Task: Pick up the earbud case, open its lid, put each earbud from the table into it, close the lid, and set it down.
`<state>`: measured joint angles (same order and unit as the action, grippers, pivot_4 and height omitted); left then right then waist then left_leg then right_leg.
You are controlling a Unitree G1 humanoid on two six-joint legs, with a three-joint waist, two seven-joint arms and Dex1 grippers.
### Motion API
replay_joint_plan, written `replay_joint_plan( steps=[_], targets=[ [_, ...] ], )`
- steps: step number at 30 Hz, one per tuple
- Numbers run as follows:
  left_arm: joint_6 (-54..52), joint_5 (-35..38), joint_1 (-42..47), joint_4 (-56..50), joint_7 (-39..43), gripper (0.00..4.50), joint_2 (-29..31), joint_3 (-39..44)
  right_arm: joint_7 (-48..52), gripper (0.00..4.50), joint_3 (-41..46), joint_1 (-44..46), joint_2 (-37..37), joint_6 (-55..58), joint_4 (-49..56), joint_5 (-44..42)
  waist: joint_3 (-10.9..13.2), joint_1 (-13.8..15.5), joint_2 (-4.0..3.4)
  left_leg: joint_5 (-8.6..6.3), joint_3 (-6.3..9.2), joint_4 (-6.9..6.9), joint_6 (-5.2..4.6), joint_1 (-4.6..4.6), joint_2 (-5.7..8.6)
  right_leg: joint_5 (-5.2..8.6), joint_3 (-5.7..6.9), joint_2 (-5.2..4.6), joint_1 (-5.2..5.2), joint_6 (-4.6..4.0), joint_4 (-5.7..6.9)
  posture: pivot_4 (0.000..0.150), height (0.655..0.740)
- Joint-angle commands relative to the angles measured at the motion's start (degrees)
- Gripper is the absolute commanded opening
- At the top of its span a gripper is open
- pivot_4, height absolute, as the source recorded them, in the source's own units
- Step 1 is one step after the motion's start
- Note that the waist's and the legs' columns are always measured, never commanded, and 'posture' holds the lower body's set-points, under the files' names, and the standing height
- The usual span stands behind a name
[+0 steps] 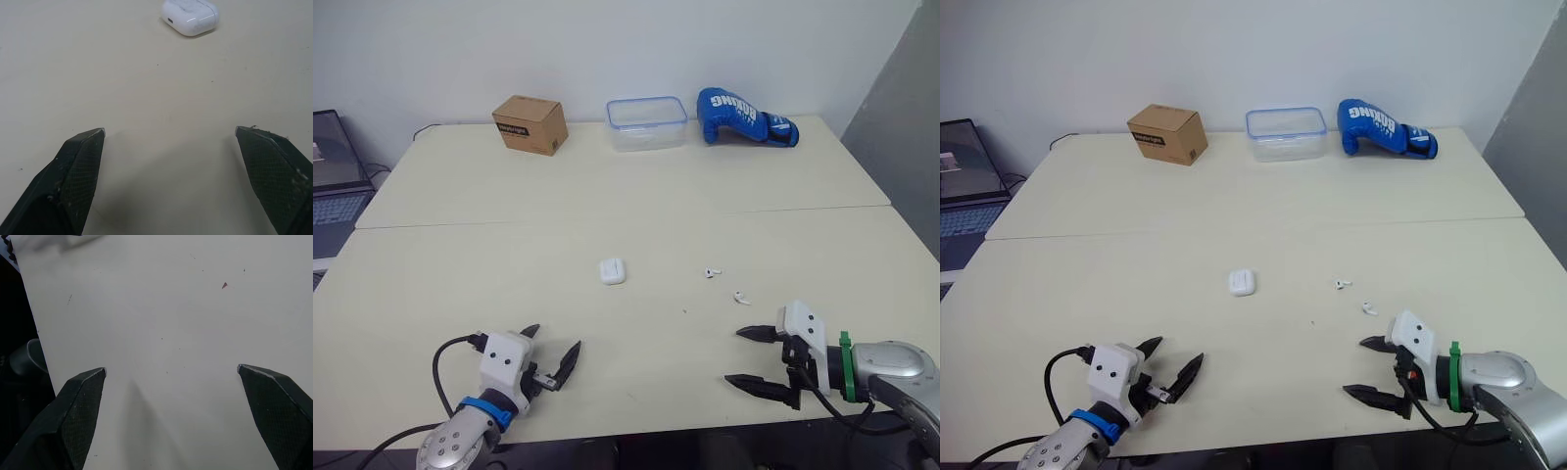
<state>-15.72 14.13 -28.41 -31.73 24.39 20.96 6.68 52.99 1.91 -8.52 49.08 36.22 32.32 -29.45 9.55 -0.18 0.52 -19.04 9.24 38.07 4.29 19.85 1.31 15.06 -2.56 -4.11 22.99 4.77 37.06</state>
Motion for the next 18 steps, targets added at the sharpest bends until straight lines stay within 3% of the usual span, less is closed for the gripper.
replay_joint_plan(
  steps=[1, 18],
  targets=[
    [0.13, 1.05, 0.51, -2.08, -0.05, 4.46, 0.11, 1.07, 0.39, 4.50, 0.82, 0.02, 0.28, -0.93, 0.87, -0.26, 0.00, 0.00, 0.00, 0.00, 0.00, 0.00, 0.00, 0.00, 0.00, 0.00, 0.00, 0.00, 0.00, 0.00, 0.00, 0.150, 0.7400],
    [-3.96, 1.75, 3.01, -4.02, -1.00, 4.46, 1.14, 1.63, -1.04, 4.50, 0.90, 1.13, 0.15, 1.57, 2.84, -1.63, 0.00, 0.00, 0.00, 0.00, 0.00, 0.00, 0.00, 0.00, 0.00, 0.00, 0.00, 0.00, 0.00, 0.00, 0.00, 0.150, 0.7400]
  ],
)
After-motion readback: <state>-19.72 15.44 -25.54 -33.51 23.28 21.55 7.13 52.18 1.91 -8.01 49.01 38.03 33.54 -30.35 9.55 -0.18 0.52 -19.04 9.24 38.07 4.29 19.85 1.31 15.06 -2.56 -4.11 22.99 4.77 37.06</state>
